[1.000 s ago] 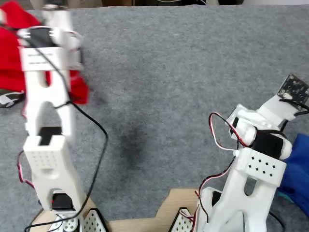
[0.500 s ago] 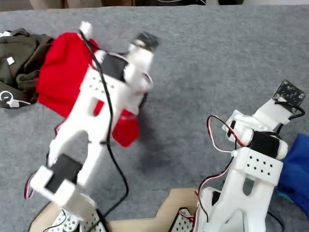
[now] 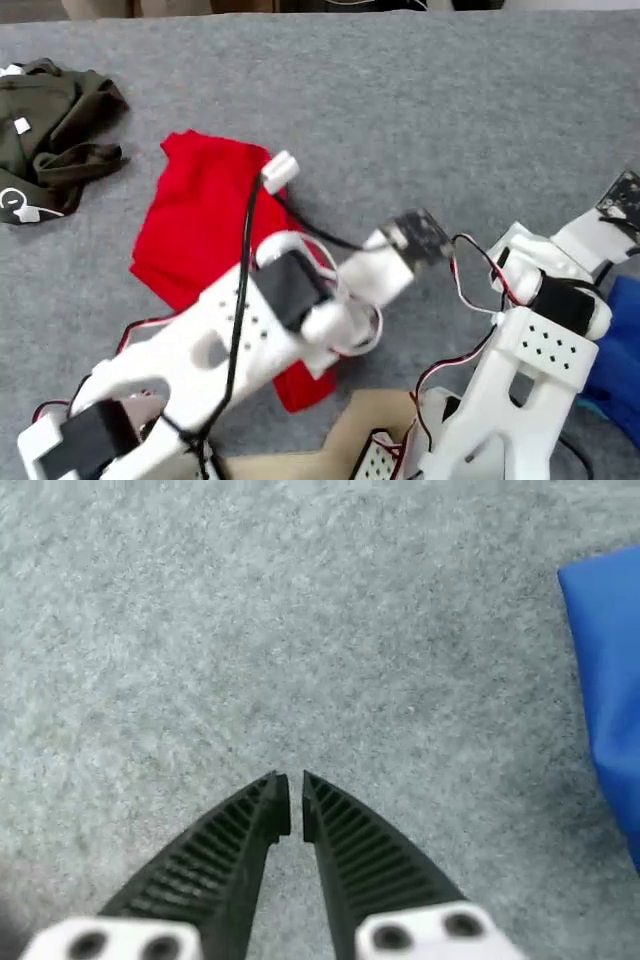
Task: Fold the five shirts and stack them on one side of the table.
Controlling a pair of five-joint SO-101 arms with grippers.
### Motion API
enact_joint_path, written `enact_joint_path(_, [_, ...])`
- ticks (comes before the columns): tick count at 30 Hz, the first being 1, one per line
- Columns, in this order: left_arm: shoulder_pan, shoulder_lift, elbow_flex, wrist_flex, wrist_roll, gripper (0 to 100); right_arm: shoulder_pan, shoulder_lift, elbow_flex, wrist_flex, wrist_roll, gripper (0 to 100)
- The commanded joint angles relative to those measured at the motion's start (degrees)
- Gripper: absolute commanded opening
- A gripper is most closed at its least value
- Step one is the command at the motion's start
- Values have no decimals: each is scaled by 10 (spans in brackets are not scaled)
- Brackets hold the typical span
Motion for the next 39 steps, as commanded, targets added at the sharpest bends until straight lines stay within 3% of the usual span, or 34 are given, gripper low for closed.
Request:
enact_joint_path(1, [33,-32,4,7,27,19,9,1,11,-13,5,48])
enact_joint_path(4, [24,-36,4,7,33,53,6,1,22,-12,69,48])
enact_joint_path(7, [-32,-39,-2,7,72,197,6,-1,19,-9,103,50])
enact_joint_path(11, [-171,-39,-39,7,156,287,5,-2,10,-7,120,120])
enact_joint_path(15, [-349,-39,-64,7,159,286,-24,1,-34,57,149,202])
enact_joint_path(19, [-560,-39,-55,7,155,288,-135,2,-102,148,148,192])
enact_joint_path(26, [-876,-38,7,6,38,286,-387,71,-225,167,91,97])
enact_joint_path(33, [-1091,-38,52,6,-22,286,-575,326,-408,189,55,95])
enact_joint_path(39, [-1223,-34,61,6,-26,286,-687,567,-647,244,56,95])
